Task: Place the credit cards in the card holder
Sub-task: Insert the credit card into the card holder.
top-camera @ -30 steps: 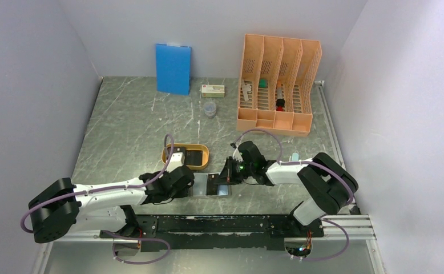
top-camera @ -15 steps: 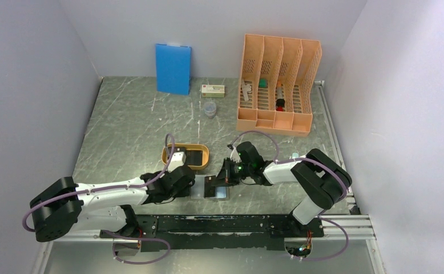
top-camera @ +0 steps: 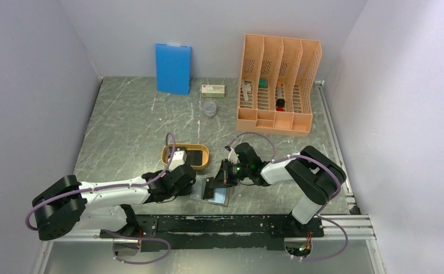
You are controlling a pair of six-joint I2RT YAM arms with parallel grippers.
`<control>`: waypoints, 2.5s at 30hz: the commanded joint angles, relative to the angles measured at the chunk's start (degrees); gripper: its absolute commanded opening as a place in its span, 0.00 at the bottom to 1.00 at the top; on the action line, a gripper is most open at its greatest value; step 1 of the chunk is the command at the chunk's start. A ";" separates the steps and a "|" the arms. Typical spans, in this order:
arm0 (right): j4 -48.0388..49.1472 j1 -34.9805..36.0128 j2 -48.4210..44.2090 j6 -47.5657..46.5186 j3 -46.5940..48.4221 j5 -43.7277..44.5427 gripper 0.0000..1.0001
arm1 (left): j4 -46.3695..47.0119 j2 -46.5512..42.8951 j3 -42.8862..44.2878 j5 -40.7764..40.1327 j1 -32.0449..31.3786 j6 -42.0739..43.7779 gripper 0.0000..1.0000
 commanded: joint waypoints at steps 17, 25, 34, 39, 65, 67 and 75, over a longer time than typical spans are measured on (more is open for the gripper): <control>5.96 2.75 2.14 5.17 -0.77 5.42 0.00 | -0.29 0.36 -2.74 4.02 0.15 -1.07 0.28; -5.96 2.92 -4.11 0.11 1.56 9.13 0.39 | -1.16 -1.10 -2.94 3.15 0.15 -1.23 0.29; -13.34 3.20 -4.58 -1.94 5.20 10.59 0.54 | 0.10 -1.92 -3.65 4.01 0.15 -1.17 0.29; -13.50 4.83 -2.57 -0.89 6.72 10.41 0.52 | 1.60 -2.07 -4.29 5.11 0.13 -0.98 0.28; -33.74 8.17 -7.07 -7.30 16.57 22.92 0.57 | -2.90 -9.32 -5.85 1.74 0.32 -2.20 0.28; -35.54 8.19 -8.15 -8.38 16.88 24.59 0.55 | -3.60 -9.51 -5.76 1.29 0.33 -2.34 0.28; -37.00 10.08 -6.22 -10.28 17.34 25.85 0.13 | -6.43 -11.89 -5.60 -0.81 0.40 -2.74 0.25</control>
